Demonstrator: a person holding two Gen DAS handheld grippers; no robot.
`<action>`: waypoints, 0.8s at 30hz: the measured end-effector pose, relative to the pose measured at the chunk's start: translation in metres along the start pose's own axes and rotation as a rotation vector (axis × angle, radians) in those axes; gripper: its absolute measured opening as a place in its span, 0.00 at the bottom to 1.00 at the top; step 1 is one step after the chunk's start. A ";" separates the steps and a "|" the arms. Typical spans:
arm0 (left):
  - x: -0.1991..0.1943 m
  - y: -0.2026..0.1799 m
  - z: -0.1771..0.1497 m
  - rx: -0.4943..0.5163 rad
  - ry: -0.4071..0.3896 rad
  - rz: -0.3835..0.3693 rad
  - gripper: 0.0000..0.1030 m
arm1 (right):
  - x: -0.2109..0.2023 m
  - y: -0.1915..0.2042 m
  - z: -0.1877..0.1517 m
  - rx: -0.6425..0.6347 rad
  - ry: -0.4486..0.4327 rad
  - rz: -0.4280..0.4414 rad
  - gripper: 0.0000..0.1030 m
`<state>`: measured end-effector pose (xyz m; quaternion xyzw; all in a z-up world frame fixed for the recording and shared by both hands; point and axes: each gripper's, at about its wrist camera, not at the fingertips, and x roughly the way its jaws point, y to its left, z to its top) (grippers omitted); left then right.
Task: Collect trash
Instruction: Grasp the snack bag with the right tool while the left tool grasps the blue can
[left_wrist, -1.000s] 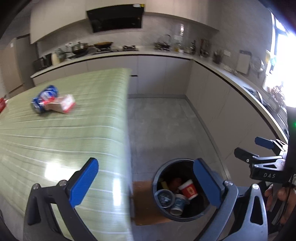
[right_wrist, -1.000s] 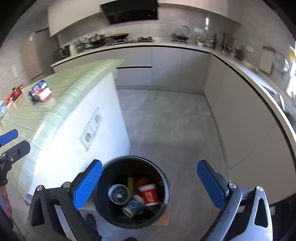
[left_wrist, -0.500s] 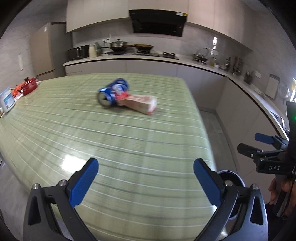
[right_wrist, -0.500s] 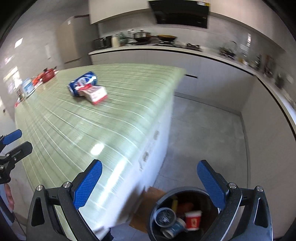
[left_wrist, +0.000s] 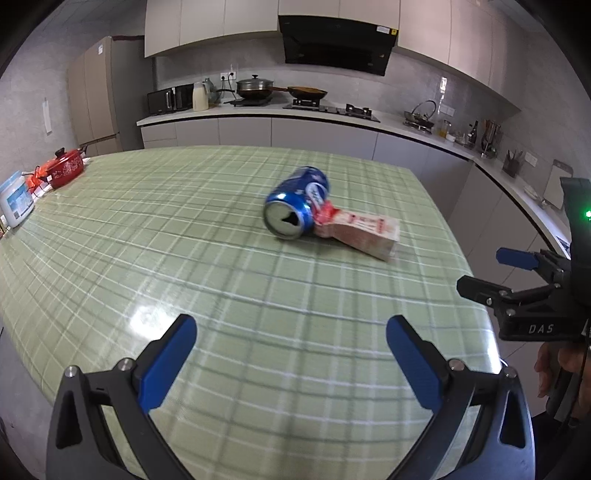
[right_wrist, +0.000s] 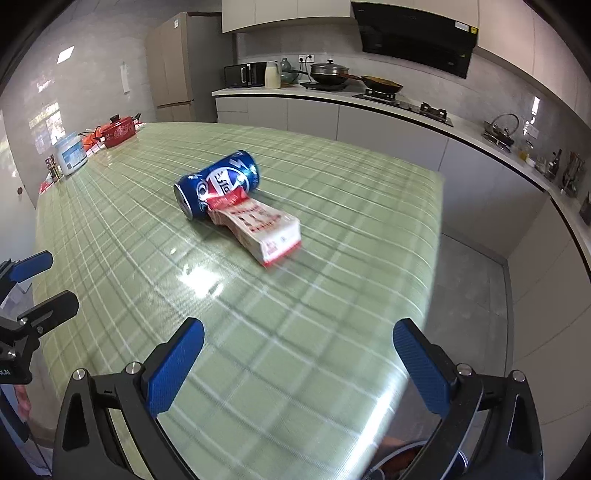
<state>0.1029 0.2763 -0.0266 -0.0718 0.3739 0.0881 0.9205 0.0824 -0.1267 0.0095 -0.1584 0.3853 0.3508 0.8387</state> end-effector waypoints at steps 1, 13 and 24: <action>0.004 0.005 0.003 -0.001 0.002 -0.003 1.00 | 0.007 0.004 0.005 -0.003 0.002 -0.002 1.00; 0.055 0.047 0.035 0.033 0.034 -0.026 1.00 | 0.096 0.028 0.048 -0.004 0.072 0.001 1.00; 0.110 0.024 0.068 0.087 0.048 -0.109 1.00 | 0.146 0.001 0.081 0.117 0.091 -0.052 0.74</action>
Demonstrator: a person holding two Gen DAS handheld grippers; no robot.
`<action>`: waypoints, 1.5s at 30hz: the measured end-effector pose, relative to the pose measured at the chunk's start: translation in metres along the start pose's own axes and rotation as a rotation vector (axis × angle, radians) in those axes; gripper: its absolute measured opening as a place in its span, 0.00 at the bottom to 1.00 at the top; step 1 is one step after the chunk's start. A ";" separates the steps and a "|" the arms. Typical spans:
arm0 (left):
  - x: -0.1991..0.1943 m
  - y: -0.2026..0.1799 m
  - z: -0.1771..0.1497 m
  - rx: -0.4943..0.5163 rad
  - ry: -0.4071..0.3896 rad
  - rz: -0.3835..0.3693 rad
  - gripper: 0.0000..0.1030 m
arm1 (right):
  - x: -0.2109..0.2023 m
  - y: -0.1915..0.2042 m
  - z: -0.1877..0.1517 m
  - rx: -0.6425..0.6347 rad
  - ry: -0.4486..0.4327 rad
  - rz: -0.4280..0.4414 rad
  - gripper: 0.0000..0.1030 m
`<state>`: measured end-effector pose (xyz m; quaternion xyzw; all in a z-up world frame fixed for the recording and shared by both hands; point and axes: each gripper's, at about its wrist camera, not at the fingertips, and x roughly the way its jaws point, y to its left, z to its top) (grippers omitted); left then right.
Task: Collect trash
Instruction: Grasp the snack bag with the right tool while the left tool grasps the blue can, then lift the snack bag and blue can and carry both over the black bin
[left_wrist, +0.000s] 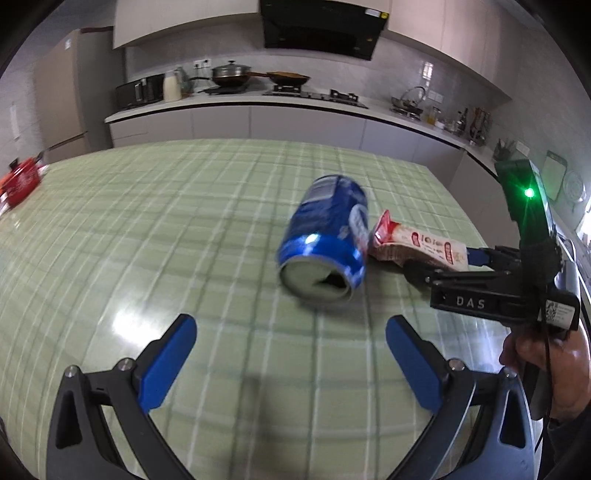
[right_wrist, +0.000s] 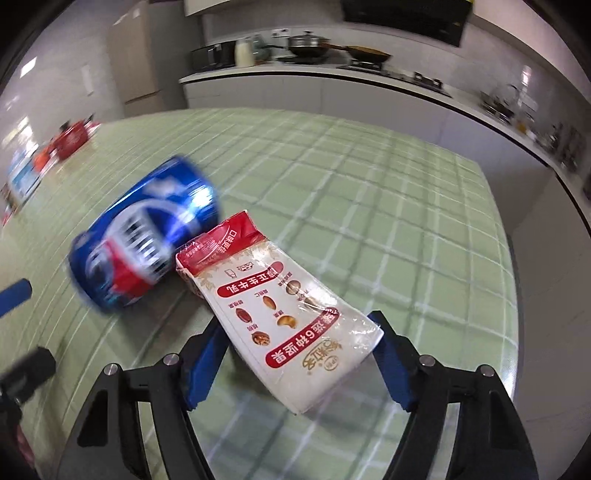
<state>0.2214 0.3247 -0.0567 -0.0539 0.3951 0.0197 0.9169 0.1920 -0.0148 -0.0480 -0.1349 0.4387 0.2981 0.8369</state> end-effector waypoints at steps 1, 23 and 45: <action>0.006 -0.004 0.005 0.008 -0.002 -0.003 1.00 | 0.002 -0.006 0.003 0.013 0.000 -0.003 0.74; 0.055 -0.019 0.033 0.040 0.069 -0.089 0.65 | 0.021 -0.033 0.028 0.071 -0.020 0.003 0.64; 0.012 -0.025 0.025 0.054 -0.004 -0.082 0.65 | -0.047 -0.029 -0.006 0.083 -0.115 0.019 0.57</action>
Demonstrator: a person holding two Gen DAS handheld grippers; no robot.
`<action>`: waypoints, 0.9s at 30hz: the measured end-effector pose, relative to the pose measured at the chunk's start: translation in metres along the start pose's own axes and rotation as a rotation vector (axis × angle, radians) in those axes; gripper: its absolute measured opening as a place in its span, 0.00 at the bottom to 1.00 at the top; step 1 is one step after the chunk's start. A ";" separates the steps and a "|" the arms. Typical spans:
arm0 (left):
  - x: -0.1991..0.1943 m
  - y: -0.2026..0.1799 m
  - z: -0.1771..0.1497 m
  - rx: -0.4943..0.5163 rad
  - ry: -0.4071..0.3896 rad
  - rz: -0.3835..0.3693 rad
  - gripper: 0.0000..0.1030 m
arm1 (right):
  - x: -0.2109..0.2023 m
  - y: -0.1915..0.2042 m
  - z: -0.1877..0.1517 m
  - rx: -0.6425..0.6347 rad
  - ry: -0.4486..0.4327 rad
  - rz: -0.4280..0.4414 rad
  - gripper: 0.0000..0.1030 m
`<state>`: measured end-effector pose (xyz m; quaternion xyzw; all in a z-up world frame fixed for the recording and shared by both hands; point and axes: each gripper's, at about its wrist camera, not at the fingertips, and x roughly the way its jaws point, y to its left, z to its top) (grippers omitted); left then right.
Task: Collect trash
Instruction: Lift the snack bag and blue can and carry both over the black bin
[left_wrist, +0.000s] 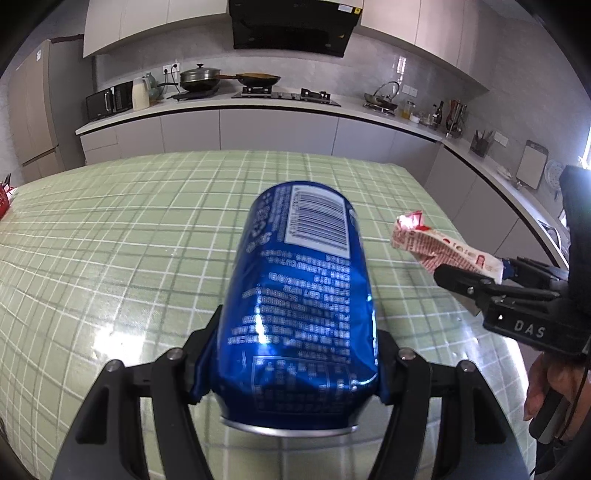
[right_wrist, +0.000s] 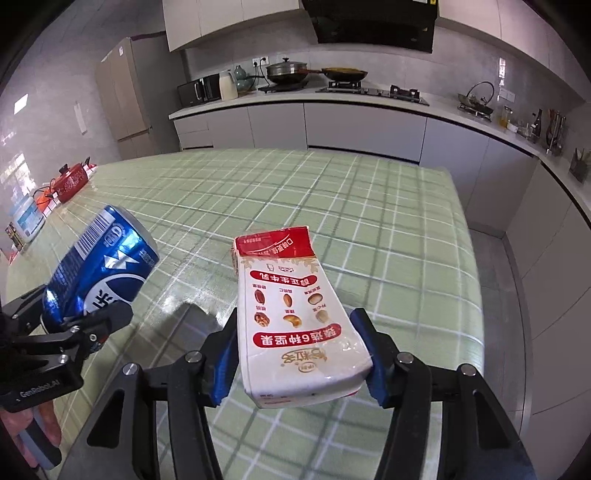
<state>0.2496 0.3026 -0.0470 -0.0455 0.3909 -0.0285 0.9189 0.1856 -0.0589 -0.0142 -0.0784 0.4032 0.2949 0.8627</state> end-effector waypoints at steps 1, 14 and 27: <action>-0.002 -0.002 -0.001 0.000 -0.002 -0.005 0.65 | -0.006 -0.001 -0.001 0.001 -0.006 -0.001 0.57; -0.032 -0.059 -0.013 0.047 -0.039 -0.052 0.65 | -0.101 -0.035 -0.036 0.030 -0.088 -0.069 0.57; -0.064 -0.131 -0.035 0.108 -0.060 -0.110 0.65 | -0.169 -0.085 -0.089 0.098 -0.112 -0.131 0.56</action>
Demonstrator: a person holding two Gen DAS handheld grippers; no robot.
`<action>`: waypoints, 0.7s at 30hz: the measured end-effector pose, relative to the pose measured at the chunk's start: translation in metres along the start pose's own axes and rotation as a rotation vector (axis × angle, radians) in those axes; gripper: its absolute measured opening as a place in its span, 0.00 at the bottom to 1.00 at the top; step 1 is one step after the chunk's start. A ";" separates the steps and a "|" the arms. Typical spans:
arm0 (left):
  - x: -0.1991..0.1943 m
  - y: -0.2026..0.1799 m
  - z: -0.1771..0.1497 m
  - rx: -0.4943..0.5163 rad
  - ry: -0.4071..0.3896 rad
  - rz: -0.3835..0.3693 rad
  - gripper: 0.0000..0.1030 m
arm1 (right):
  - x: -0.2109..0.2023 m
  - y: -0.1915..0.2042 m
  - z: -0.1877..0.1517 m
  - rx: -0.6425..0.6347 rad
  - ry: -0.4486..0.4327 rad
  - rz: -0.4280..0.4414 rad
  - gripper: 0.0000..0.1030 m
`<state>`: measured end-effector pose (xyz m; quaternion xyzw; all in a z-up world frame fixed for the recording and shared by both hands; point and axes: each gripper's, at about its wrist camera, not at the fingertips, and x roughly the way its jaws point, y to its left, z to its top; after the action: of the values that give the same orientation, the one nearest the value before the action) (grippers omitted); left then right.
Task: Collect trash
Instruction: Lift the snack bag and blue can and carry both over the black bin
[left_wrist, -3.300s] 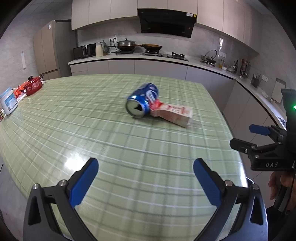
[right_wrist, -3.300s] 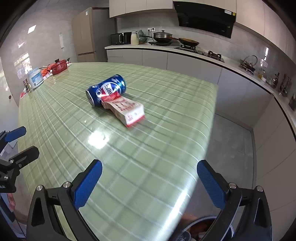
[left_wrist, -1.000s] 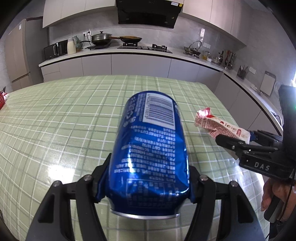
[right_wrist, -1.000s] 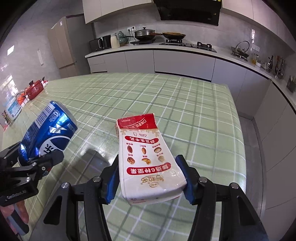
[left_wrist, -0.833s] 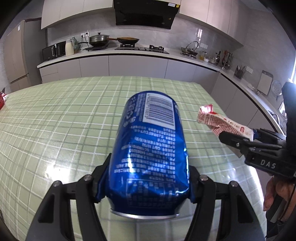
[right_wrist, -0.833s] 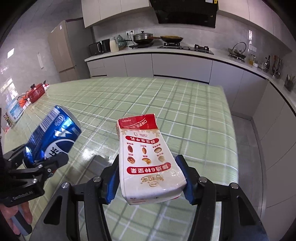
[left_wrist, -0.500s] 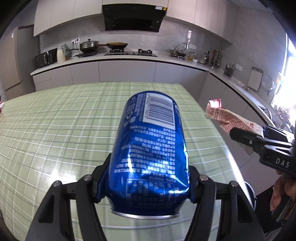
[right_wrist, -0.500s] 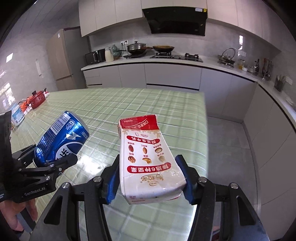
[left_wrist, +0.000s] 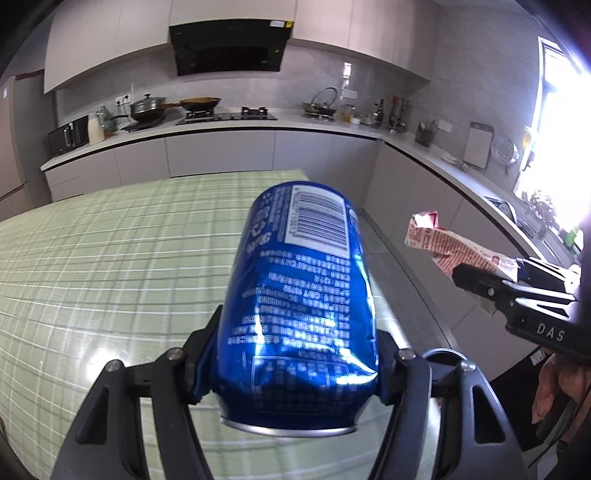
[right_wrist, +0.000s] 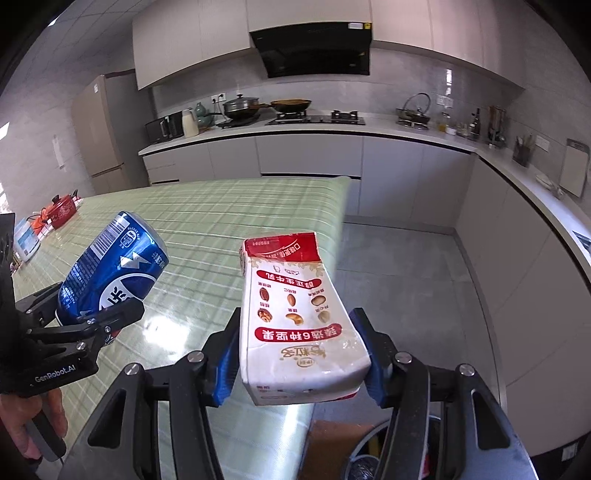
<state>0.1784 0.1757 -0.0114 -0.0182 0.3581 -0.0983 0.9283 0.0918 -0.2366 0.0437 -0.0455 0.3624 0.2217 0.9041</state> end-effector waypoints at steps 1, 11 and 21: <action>-0.001 -0.007 -0.001 0.005 0.000 -0.007 0.65 | -0.006 -0.007 -0.004 0.006 0.000 -0.008 0.56; 0.000 -0.064 -0.011 0.040 0.022 -0.073 0.65 | -0.048 -0.072 -0.038 0.051 0.020 -0.073 0.52; 0.008 -0.127 -0.033 0.077 0.064 -0.134 0.65 | -0.068 -0.134 -0.094 0.099 0.091 -0.113 0.52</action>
<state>0.1406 0.0512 -0.0278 -0.0033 0.3815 -0.1746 0.9077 0.0470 -0.4050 0.0096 -0.0310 0.4104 0.1498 0.8990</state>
